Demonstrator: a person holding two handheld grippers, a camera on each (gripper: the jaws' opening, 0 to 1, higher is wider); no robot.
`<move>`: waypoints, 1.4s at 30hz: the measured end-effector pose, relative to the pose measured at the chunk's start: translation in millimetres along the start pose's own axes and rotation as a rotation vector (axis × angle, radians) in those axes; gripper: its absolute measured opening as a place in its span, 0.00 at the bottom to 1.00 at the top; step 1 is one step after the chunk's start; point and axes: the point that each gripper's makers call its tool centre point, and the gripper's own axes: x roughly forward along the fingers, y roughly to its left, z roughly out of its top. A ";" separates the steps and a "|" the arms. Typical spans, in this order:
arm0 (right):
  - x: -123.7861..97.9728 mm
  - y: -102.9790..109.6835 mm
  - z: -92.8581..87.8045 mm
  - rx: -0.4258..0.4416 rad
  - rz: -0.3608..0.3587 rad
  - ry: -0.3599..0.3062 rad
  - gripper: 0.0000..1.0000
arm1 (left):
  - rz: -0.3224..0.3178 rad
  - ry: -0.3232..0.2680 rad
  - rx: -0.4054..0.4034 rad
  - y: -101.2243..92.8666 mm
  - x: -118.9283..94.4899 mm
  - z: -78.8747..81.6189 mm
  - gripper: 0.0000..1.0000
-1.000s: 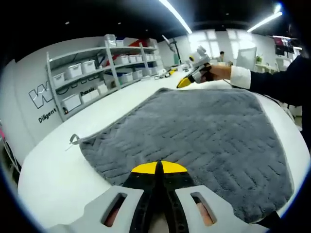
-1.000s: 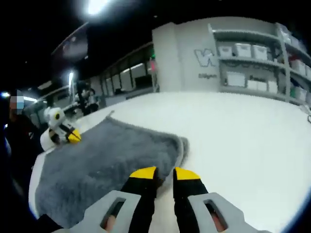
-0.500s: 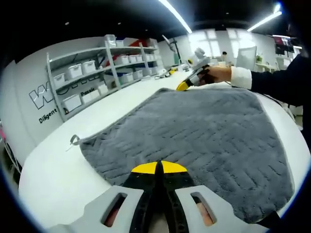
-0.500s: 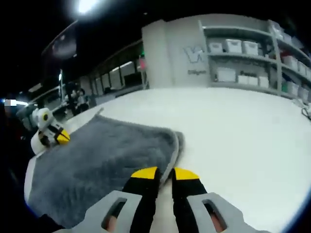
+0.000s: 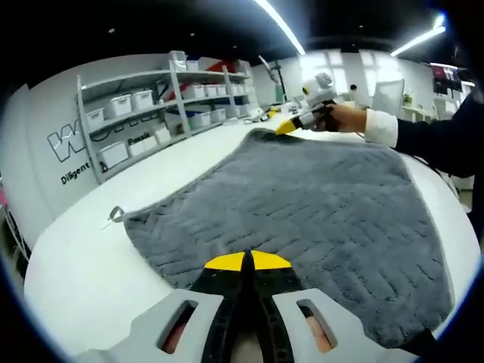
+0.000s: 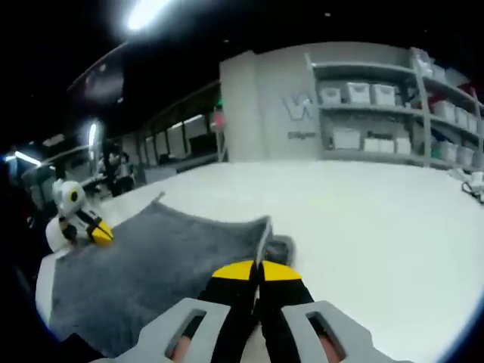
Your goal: Open the folded towel by lifting each exposed corner and separating the folded layers until the towel lies flat within the target outline without major curled edges
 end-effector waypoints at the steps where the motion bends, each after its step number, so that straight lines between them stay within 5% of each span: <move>1: -2.0 6.2 4.7 -0.005 -0.002 -0.017 0.00 | -0.002 -0.002 -0.004 -0.2 0.0 -0.1 0.01; 12: 1.0 58.4 24.3 -0.097 -0.025 -0.078 0.00 | 0.000 -0.007 -0.005 -2.9 -1.7 1.5 0.04; 17: 6.3 73.7 31.5 -0.189 -0.080 -0.091 0.00 | -0.028 -0.054 -0.055 -3.4 -5.5 9.6 0.10; 21: 11.3 83.3 32.9 -0.265 -0.136 -0.085 0.00 | 0.009 -0.094 -0.060 3.2 -9.3 16.9 0.16; 29: 21.5 114.2 35.9 -0.546 -0.212 -0.053 0.00 | 0.002 -0.201 -0.219 16.3 -17.9 32.0 0.17; 32: 25.0 126.1 39.1 -0.603 -0.221 -0.064 0.00 | 0.041 -0.259 -0.248 25.0 -24.3 39.2 0.16; 42: 35.6 166.4 34.1 -0.799 -0.229 -0.063 0.00 | 0.007 -0.344 -0.373 29.1 -32.3 51.7 0.18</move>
